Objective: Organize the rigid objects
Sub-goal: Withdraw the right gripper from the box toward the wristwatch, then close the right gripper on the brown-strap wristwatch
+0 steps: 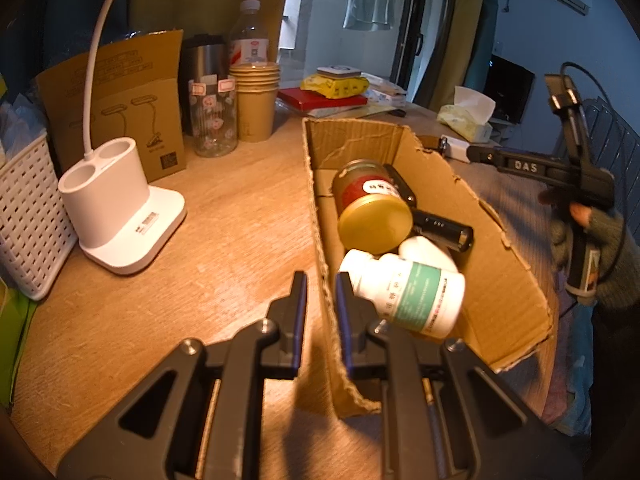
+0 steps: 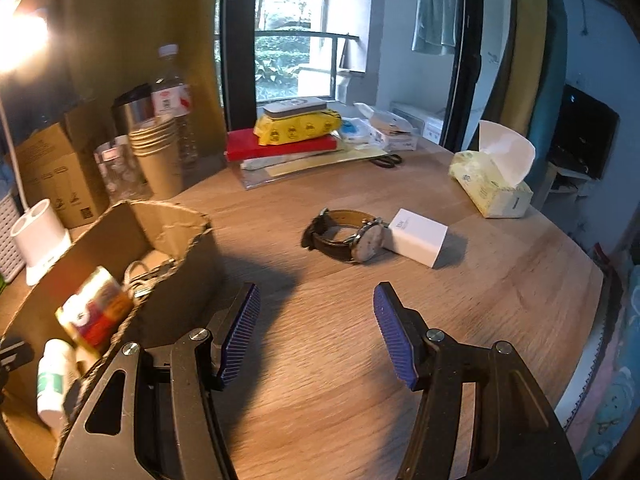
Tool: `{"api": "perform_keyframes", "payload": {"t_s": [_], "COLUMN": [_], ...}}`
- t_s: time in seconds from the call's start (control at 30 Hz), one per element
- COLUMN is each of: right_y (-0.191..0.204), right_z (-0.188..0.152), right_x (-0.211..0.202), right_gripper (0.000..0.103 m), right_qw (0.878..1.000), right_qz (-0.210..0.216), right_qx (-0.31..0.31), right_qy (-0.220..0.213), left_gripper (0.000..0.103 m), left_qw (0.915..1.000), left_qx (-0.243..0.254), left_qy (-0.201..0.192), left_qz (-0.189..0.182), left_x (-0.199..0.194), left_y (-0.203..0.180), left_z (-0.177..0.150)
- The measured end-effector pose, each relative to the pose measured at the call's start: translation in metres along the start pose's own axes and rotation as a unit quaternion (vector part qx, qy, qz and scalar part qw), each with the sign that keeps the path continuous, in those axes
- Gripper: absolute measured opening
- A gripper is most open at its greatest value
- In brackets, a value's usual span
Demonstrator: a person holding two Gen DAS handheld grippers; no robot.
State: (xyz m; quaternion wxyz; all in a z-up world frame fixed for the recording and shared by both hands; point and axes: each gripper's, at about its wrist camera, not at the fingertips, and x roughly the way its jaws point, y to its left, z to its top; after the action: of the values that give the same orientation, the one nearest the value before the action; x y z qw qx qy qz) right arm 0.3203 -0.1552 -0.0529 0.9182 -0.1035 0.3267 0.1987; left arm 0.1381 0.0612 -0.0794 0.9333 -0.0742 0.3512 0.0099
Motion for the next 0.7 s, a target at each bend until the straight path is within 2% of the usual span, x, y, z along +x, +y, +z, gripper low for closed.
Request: {"api": "perform_keyframes", "payload": {"t_s": [0.43,0.6,0.7], "right_y": [-0.028,-0.028,-0.023], "right_z": [0.022,0.026,0.03], "right_x": [0.052,0.062,0.07], "right_gripper": [0.062,0.062,0.058], "right_qw": [0.999,0.999,0.998], "right_qz": [-0.022,-0.038,-0.051], "right_qx": [0.035,0.027,0.012], "right_qy": [0.022,0.025,0.024], "left_gripper": [0.016,0.016,0.016], "left_qw": [1.0,1.0,1.0], "left_qx": [0.002,0.002,0.002], "left_qy": [-0.001,-0.001,-0.001], "left_qz": [0.001,0.001,0.001], "left_x": [0.0,0.0,0.0], "left_y": [-0.002,-0.002,-0.002], "left_z": [-0.001,-0.001,-0.001]}}
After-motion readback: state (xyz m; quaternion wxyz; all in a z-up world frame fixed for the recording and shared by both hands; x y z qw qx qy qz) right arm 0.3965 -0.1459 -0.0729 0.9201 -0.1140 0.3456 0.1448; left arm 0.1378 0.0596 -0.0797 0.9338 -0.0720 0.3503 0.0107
